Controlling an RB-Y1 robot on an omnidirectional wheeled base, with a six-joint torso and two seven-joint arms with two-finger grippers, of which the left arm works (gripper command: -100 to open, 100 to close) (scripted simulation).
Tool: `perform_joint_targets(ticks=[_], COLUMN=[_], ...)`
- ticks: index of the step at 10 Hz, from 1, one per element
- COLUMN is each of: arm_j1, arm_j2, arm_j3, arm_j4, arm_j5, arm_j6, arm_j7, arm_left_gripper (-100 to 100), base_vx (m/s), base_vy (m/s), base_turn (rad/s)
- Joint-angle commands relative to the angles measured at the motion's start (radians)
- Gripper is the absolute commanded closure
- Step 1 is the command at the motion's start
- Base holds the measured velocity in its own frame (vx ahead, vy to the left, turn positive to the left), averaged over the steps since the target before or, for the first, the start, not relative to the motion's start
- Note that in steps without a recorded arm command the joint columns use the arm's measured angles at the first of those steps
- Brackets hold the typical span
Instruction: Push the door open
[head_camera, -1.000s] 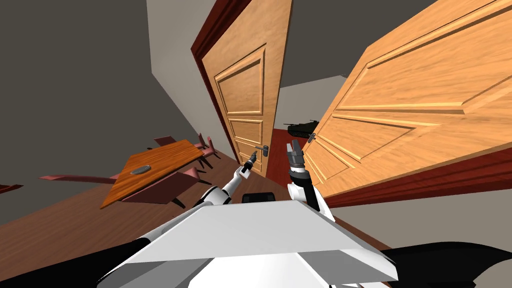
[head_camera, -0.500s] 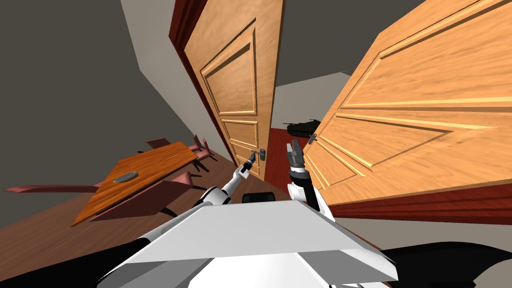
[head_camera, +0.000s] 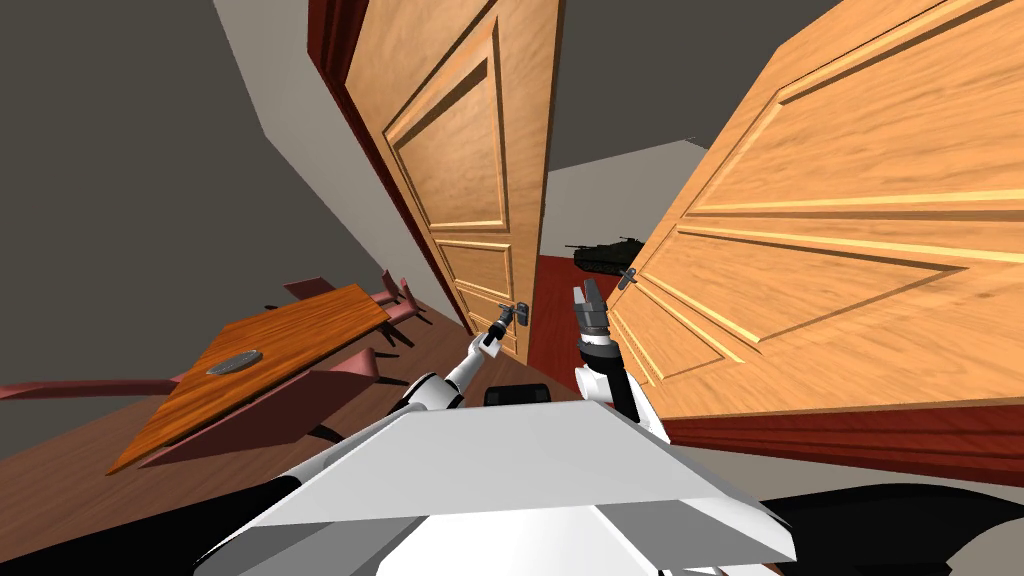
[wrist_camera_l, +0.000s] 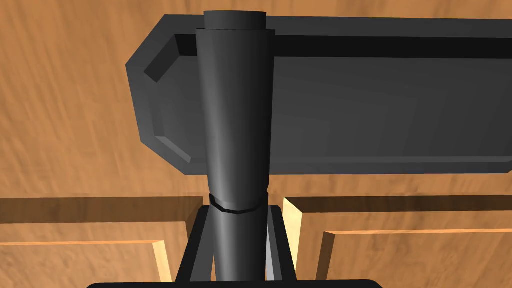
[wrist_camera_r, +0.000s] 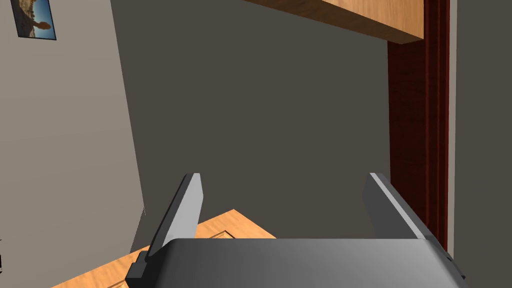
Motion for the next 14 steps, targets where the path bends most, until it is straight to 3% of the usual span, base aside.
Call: perform_joint_targets(ticks=[1, 4, 9, 14], arm_j1=[0.004, 0.004, -0.001, 0.0], arm_j2=[0.0, 0.0, 0.02, 0.048], arm_j3=[-0.002, -0.002, 0.032, 0.099], arm_j4=[0.003, 0.003, 0.003, 0.011], arm_j5=[-0.001, -0.001, 0.008, 0.027], arm_j6=[0.001, 0.001, 0.003, 0.008], arm_j7=[-0.001, -0.001, -0.014, -0.044], arm_left_gripper=[100, 100, 100, 100], base_vx=[-0.01, 0.0, 0.104, 0.141], base_vy=[0.009, 0.0, -0.129, -0.178], base_turn=[-0.016, 0.0, 0.035, 0.06])
